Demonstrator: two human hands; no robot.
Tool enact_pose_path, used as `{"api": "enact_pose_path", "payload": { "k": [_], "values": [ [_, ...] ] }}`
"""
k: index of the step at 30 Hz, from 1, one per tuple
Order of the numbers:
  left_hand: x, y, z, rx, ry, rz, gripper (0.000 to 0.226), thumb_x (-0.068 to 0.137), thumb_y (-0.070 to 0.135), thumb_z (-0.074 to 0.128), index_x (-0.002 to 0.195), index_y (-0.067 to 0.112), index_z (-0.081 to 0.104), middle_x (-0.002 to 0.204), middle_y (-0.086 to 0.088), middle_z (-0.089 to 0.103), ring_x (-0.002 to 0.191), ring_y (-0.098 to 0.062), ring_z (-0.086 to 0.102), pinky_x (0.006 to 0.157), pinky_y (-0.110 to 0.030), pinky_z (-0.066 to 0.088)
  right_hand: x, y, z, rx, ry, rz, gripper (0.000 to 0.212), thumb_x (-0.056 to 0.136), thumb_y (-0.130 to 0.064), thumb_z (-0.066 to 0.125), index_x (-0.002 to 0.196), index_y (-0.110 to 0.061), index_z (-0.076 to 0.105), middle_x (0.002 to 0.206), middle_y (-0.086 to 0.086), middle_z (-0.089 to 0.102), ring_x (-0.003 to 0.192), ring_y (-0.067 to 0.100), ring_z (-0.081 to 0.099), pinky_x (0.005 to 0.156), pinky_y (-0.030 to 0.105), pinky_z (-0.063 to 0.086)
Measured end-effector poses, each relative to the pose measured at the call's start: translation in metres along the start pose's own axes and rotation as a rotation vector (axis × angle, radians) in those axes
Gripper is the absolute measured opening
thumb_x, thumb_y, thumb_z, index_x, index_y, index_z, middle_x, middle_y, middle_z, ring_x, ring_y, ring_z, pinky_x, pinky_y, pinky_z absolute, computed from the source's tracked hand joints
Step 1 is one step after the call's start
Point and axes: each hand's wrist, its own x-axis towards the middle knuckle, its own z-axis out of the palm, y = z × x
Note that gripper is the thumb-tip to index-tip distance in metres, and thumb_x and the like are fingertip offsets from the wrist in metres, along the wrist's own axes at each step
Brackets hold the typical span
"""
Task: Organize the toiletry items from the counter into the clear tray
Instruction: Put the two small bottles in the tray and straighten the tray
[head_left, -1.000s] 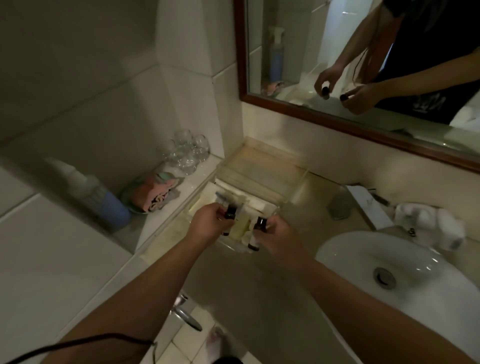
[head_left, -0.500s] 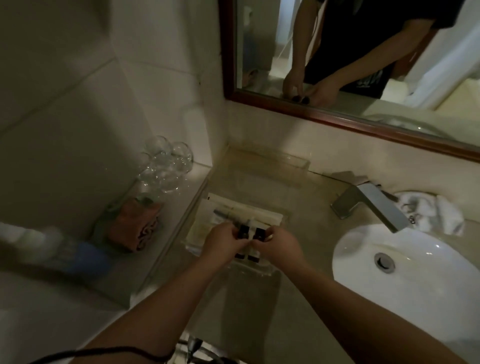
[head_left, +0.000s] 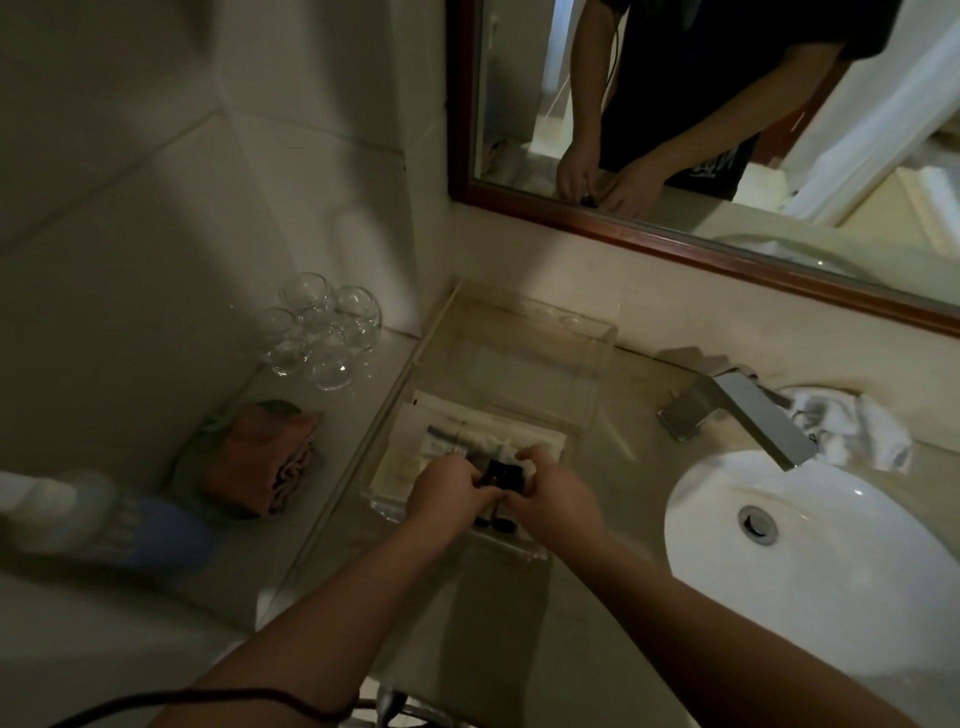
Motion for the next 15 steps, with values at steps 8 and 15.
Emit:
{"api": "enact_pose_path", "payload": {
  "k": [8, 15],
  "values": [
    [0.0008, 0.0029, -0.0009, 0.047, -0.020, -0.022, 0.031, 0.079, 0.042, 0.069, 0.060, 0.018, 0.061, 0.053, 0.003, 0.054, 0.054, -0.016, 0.057, 0.048, -0.026, 0.036, -0.0031, 0.0023, 0.0017, -0.031, -0.028, -0.025, 0.042, 0.084, -0.042, 0.062, 0.121, -0.028, 0.047, 0.108, 0.001, 0.069, 0.091, 0.024, 0.068, 0.068, 0.032, 0.053],
    [-0.0034, 0.0042, 0.0046, 0.088, 0.090, 0.003, 0.031, 0.081, 0.043, 0.066, 0.065, 0.017, 0.061, 0.055, 0.003, 0.053, 0.059, -0.019, 0.059, 0.049, -0.026, 0.033, -0.0036, 0.0039, 0.0027, -0.050, -0.030, -0.020, 0.044, 0.083, -0.038, 0.062, 0.121, -0.027, 0.044, 0.110, 0.002, 0.068, 0.094, 0.026, 0.068, 0.068, 0.030, 0.050]
  ]
}}
